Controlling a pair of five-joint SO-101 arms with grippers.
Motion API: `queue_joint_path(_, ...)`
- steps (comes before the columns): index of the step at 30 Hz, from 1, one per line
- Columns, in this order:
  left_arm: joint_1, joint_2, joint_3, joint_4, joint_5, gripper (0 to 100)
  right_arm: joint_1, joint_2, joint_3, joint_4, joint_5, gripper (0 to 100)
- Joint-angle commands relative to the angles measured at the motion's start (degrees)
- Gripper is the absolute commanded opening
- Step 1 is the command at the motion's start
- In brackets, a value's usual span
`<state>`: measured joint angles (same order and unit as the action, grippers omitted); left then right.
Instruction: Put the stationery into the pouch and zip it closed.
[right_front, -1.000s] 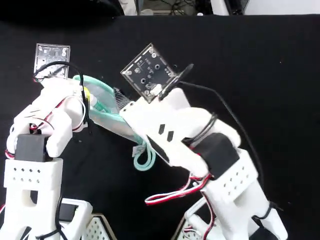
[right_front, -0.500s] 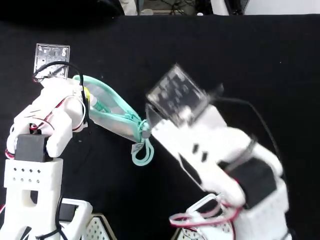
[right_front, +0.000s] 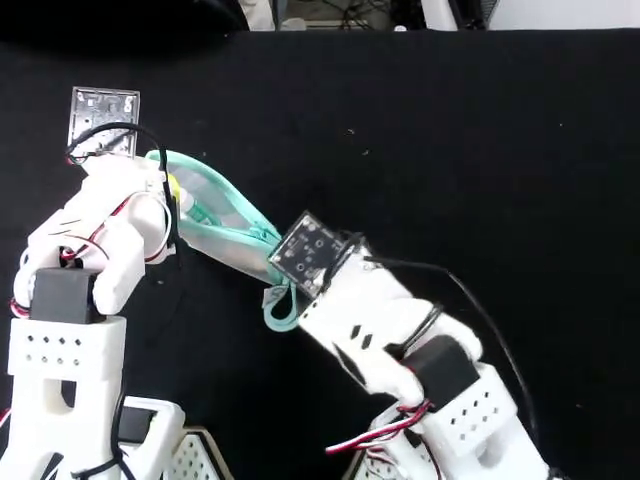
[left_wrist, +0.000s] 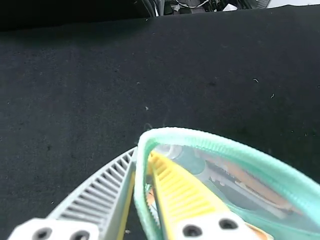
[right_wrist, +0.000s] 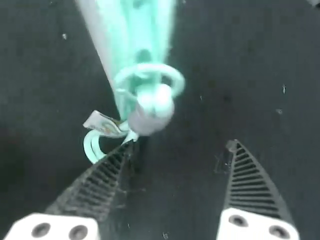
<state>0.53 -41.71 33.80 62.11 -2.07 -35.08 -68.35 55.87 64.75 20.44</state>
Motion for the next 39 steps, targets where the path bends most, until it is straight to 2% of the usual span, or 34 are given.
queue_joint_path(1, -0.48, 2.02, 7.43, 0.35, -0.79, 3, -2.02, -0.13, 0.22, -6.07, -0.97, 25.2)
queue_joint_path(4, -0.48, 2.02, 7.52, 0.35, -0.79, 3, -2.02, 2.07, 0.4, -9.58, -3.25, 25.5)
queue_joint_path(11, -0.48, 2.02, 7.52, 0.35, -0.79, 3, -2.02, 9.19, -0.48, -14.51, -2.99, 24.7)
queue_joint_path(17, -0.48, 2.37, 7.6, 0.35, -0.79, 3, -2.11, 6.02, -2.15, -13.8, -2.64, 11.6)
queue_joint_path(25, -0.48, 2.46, 7.6, 0.26, -0.79, 3, -2.11, -6.29, -1.98, -6.59, -2.64, 11.6)
queue_joint_path(35, -0.48, 2.46, 7.6, 0.26, -0.79, 3, -2.11, -5.67, -2.24, -5.54, -2.73, 11.8)
queue_joint_path(39, -0.48, 2.46, 7.6, 0.26, -0.79, 3, -2.11, -5.32, -1.63, -5.71, -3.16, 20.2)
